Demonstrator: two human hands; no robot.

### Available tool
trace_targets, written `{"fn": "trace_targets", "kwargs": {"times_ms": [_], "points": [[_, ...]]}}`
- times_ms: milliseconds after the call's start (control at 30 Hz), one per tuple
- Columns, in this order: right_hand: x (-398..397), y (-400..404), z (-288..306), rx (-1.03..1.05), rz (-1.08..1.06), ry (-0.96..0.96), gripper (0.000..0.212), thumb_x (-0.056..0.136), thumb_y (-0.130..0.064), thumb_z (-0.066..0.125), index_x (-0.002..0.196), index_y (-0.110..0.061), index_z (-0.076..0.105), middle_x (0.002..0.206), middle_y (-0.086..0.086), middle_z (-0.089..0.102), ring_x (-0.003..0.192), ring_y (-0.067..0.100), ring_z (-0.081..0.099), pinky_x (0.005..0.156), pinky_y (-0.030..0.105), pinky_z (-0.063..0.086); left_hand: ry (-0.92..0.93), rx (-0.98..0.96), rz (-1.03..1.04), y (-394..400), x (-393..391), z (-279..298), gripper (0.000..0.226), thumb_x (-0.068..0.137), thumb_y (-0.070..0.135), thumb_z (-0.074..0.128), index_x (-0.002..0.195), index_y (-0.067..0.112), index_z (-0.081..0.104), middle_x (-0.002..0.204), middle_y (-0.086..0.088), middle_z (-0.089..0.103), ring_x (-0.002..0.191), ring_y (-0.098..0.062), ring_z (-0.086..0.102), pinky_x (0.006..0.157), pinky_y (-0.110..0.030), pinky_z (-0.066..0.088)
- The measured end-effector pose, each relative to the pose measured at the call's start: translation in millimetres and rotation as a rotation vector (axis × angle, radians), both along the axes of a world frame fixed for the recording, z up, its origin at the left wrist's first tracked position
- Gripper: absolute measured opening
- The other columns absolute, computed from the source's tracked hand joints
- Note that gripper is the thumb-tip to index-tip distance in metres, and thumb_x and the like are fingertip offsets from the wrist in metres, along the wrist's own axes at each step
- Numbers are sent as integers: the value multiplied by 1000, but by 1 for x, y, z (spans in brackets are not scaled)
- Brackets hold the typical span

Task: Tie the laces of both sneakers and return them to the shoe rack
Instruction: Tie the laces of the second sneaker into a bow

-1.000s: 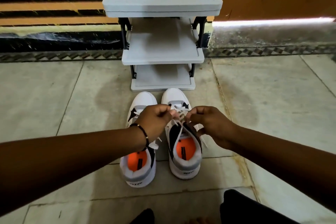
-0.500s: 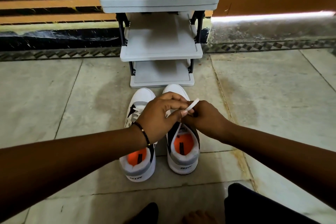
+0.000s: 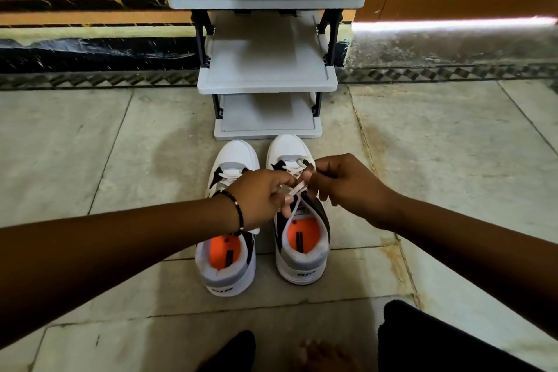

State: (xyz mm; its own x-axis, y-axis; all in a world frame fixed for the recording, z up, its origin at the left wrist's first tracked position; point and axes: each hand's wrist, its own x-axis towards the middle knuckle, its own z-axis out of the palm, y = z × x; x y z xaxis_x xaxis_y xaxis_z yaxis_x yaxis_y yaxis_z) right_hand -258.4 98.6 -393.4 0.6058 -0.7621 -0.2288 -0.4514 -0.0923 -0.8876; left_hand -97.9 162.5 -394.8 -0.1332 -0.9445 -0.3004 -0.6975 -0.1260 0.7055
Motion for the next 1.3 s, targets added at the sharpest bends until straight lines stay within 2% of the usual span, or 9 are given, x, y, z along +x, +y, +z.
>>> {"fn": "trace_targets", "kwargs": {"times_ms": [200, 300, 400, 667, 800, 867, 967, 1133, 1300], "points": [[1, 2, 4, 36, 61, -15, 28, 94, -17, 48, 81, 2, 66, 64, 2, 66, 59, 13, 54, 45, 8, 38, 197, 116, 23, 1, 3, 0, 27, 91, 10, 46, 115, 23, 50, 75, 0, 73, 48, 3, 52, 53, -9, 41], [2, -1, 6, 38, 100, -10, 25, 93, -15, 50, 86, 4, 65, 63, 2, 65, 57, 10, 54, 45, 7, 38, 293, 168, 12, 0, 1, 2, 26, 90, 5, 49, 113, 15, 53, 60, 11, 70, 72, -1, 66, 69, -3, 46], [1, -3, 8, 60, 134, -9, 22, 91, -11, 53, 85, 7, 65, 64, 4, 64, 56, 7, 53, 46, 8, 38, 202, 139, 44, -6, 5, -2, 20, 85, 13, 59, 105, 10, 59, 76, -7, 74, 89, -21, 69, 89, -29, 51], [5, -5, 12, 52, 114, -99, 14, 86, -5, 58, 86, 6, 67, 66, 6, 65, 51, -1, 55, 46, 6, 38, -24, 48, -6, -17, 8, -7, 39, 74, 47, 51, 83, 14, 68, 82, -9, 67, 84, -26, 63, 85, -44, 51], [4, -10, 19, 43, 35, -191, 17, 88, -7, 56, 87, 7, 66, 67, 9, 66, 48, 2, 53, 44, 12, 39, 311, 124, 227, -19, -2, 7, 22, 89, 21, 50, 74, 22, 65, 73, 2, 68, 79, -9, 63, 76, -20, 46], [3, -12, 21, 39, 8, -207, 16, 88, -6, 55, 88, 7, 65, 69, 11, 67, 47, 3, 52, 44, 11, 39, 480, 213, 383, -20, -7, 16, 16, 91, 22, 46, 87, 24, 61, 83, 6, 65, 86, -6, 57, 72, -25, 40], [2, -14, 21, 47, -19, -198, 15, 86, -5, 58, 88, 8, 65, 75, 16, 69, 48, 5, 52, 44, 11, 39, 701, 336, 510, -21, -5, 27, 12, 88, 35, 49, 87, 28, 58, 97, 8, 62, 112, -16, 51, 92, -41, 29], [1, -14, 18, 91, -78, -201, 7, 82, -4, 63, 82, -2, 70, 71, 11, 71, 49, 13, 51, 43, 19, 38, 784, 286, 477, -22, 14, 23, 25, 84, 45, 50, 72, 26, 60, 87, 12, 64, 101, -10, 57, 81, -36, 33], [-9, -22, 13, 49, -224, -169, 13, 85, -7, 61, 77, -3, 69, 63, 9, 70, 44, 15, 50, 39, 24, 41, 736, 170, 590, -20, 37, 16, 27, 93, 38, 41, 74, 27, 56, 38, 10, 47, 82, -7, 65, 72, -33, 33]]}}
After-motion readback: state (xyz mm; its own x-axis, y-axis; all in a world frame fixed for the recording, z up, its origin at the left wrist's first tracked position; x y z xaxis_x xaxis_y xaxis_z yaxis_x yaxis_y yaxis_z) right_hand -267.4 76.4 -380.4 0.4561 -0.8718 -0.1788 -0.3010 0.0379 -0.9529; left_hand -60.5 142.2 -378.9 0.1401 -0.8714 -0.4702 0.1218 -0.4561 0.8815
